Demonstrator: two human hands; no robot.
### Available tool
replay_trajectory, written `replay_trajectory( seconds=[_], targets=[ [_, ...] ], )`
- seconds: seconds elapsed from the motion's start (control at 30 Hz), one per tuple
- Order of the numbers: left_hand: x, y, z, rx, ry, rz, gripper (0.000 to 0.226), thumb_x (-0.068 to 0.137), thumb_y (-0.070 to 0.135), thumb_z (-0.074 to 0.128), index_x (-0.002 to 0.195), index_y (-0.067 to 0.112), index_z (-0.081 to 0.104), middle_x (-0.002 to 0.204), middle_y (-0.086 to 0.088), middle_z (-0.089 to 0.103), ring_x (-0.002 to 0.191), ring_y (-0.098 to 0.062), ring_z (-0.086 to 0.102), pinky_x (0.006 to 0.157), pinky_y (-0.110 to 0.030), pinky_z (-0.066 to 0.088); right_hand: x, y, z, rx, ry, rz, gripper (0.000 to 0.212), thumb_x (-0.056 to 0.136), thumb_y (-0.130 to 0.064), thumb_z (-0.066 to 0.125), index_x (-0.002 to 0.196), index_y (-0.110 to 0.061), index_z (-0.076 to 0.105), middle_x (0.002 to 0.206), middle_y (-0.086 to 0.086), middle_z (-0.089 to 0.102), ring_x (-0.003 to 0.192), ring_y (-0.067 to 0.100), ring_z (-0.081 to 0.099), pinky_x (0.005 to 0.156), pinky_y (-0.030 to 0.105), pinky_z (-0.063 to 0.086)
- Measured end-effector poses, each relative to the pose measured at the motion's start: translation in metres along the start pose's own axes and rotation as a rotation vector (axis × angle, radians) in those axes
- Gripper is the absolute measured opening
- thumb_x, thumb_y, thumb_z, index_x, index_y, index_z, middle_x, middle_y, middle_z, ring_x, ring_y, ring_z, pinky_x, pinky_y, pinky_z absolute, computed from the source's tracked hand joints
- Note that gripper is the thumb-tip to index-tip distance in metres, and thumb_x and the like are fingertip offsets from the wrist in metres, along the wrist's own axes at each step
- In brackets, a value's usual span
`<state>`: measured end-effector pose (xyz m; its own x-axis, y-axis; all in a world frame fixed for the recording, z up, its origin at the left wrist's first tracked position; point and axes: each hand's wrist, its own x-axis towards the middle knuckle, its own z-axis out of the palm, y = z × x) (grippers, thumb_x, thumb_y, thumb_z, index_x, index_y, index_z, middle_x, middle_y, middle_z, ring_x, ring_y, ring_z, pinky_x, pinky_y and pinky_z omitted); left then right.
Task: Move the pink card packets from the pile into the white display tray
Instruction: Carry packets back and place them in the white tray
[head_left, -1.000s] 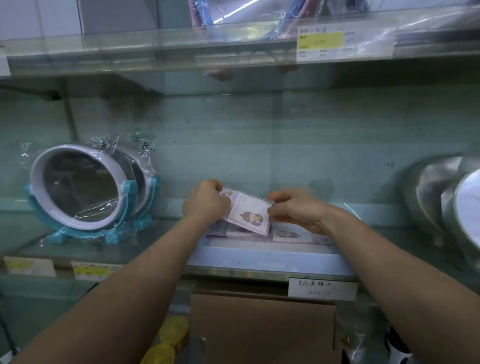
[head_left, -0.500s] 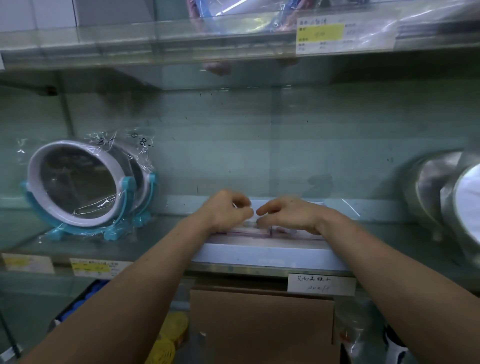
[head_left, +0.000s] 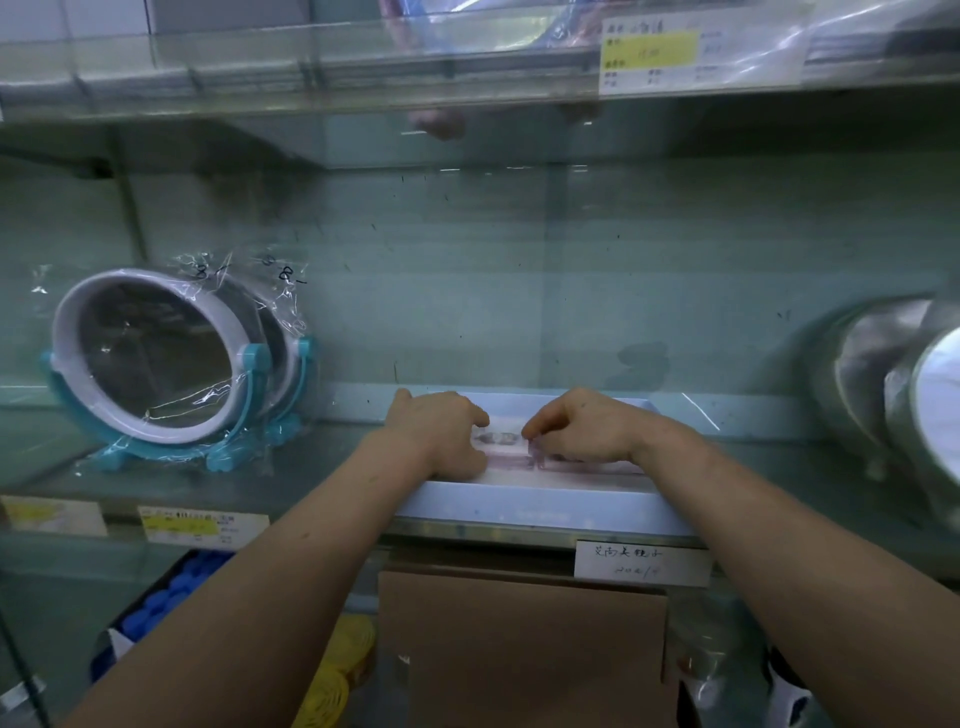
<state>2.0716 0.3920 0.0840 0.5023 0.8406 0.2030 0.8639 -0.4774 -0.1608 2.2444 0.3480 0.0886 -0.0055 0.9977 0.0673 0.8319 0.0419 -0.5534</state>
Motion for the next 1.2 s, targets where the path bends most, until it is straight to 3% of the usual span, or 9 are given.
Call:
replay_trajectory(
  seconds=[0.07, 0.17, 0.27, 0.33, 0.43, 0.53, 0.8, 0.97, 1.2],
  targets=[
    [-0.001, -0.001, 0.000, 0.016, -0.014, -0.015, 0.048, 0.085, 0.039, 0.052, 0.133, 0.038, 0.050, 0.139, 0.003, 0.047, 0.127, -0.019, 0.045, 0.107, -0.045, 0.022, -0.001, -0.001, 0.000, 0.001, -0.015, -0.014, 0.032, 0.090, -0.003, 0.050, 0.111, -0.016, 0.070, 0.080, -0.009, 0.063, 0.068, 0.002, 0.054, 0.063, 0.010, 0.042],
    [-0.001, 0.000, 0.003, 0.003, 0.002, -0.049, 0.037, 0.083, 0.036, 0.053, 0.119, 0.033, 0.061, 0.130, 0.004, 0.056, 0.119, -0.021, 0.051, 0.105, -0.045, 0.024, 0.000, -0.001, 0.001, -0.014, -0.023, -0.016, 0.036, 0.091, -0.001, 0.045, 0.116, -0.015, 0.068, 0.107, 0.000, 0.067, 0.094, 0.012, 0.061, 0.083, 0.017, 0.046],
    [0.000, -0.001, 0.005, 0.010, 0.035, -0.026, 0.016, 0.080, 0.027, 0.055, 0.095, 0.031, 0.059, 0.119, 0.003, 0.062, 0.109, -0.023, 0.056, 0.086, -0.033, 0.033, 0.001, 0.000, 0.002, -0.019, -0.031, -0.020, 0.033, 0.092, -0.004, 0.048, 0.117, -0.016, 0.066, 0.119, 0.000, 0.065, 0.109, 0.014, 0.059, 0.094, 0.022, 0.044],
    [0.002, -0.004, 0.005, -0.001, 0.033, -0.001, 0.021, 0.080, 0.021, 0.055, 0.098, 0.031, 0.061, 0.120, 0.000, 0.063, 0.108, -0.025, 0.057, 0.078, -0.028, 0.037, 0.001, 0.001, 0.002, -0.020, -0.025, -0.031, 0.030, 0.092, -0.007, 0.052, 0.117, -0.016, 0.066, 0.119, -0.001, 0.064, 0.103, 0.012, 0.058, 0.091, 0.021, 0.043],
    [0.000, -0.006, 0.002, -0.034, -0.001, 0.003, 0.045, 0.084, 0.022, 0.054, 0.127, 0.032, 0.058, 0.129, 0.000, 0.057, 0.117, -0.025, 0.052, 0.087, -0.029, 0.042, 0.001, 0.001, 0.001, -0.011, 0.001, -0.035, 0.027, 0.092, -0.010, 0.056, 0.115, -0.016, 0.067, 0.111, -0.001, 0.063, 0.090, 0.011, 0.053, 0.083, 0.019, 0.040],
    [-0.002, -0.003, 0.000, -0.034, -0.021, 0.012, 0.046, 0.088, 0.030, 0.051, 0.134, 0.033, 0.051, 0.137, 0.002, 0.052, 0.122, -0.024, 0.048, 0.095, -0.031, 0.040, 0.001, 0.001, 0.001, -0.050, 0.007, -0.033, 0.027, 0.092, -0.010, 0.054, 0.114, -0.016, 0.067, 0.106, -0.003, 0.061, 0.093, 0.012, 0.055, 0.084, 0.019, 0.041],
    [-0.001, 0.001, 0.001, 0.058, -0.014, -0.020, 0.042, 0.084, 0.038, 0.055, 0.125, 0.027, 0.058, 0.131, -0.004, 0.048, 0.124, -0.025, 0.043, 0.111, -0.046, 0.018, 0.001, -0.001, 0.005, -0.037, 0.005, -0.072, 0.027, 0.082, -0.021, 0.068, 0.108, -0.027, 0.067, 0.111, 0.000, 0.063, 0.102, 0.015, 0.060, 0.091, 0.024, 0.046],
    [0.002, -0.001, 0.005, 0.052, 0.009, -0.071, 0.033, 0.085, 0.025, 0.053, 0.116, 0.025, 0.062, 0.123, 0.002, 0.059, 0.117, -0.020, 0.052, 0.114, -0.049, 0.009, 0.002, -0.005, 0.010, -0.206, 0.009, -0.154, 0.029, 0.083, -0.016, 0.065, 0.111, -0.025, 0.069, 0.115, -0.002, 0.064, 0.106, 0.013, 0.058, 0.093, 0.025, 0.046],
    [0.001, 0.000, 0.000, 0.014, 0.038, -0.028, 0.032, 0.084, 0.014, 0.054, 0.114, 0.021, 0.062, 0.113, -0.001, 0.063, 0.103, -0.023, 0.058, 0.080, -0.028, 0.043, 0.002, -0.008, 0.010, -0.327, 0.017, -0.201, 0.030, 0.084, -0.018, 0.064, 0.113, -0.025, 0.068, 0.114, -0.006, 0.063, 0.103, 0.012, 0.058, 0.090, 0.025, 0.047]
  ],
)
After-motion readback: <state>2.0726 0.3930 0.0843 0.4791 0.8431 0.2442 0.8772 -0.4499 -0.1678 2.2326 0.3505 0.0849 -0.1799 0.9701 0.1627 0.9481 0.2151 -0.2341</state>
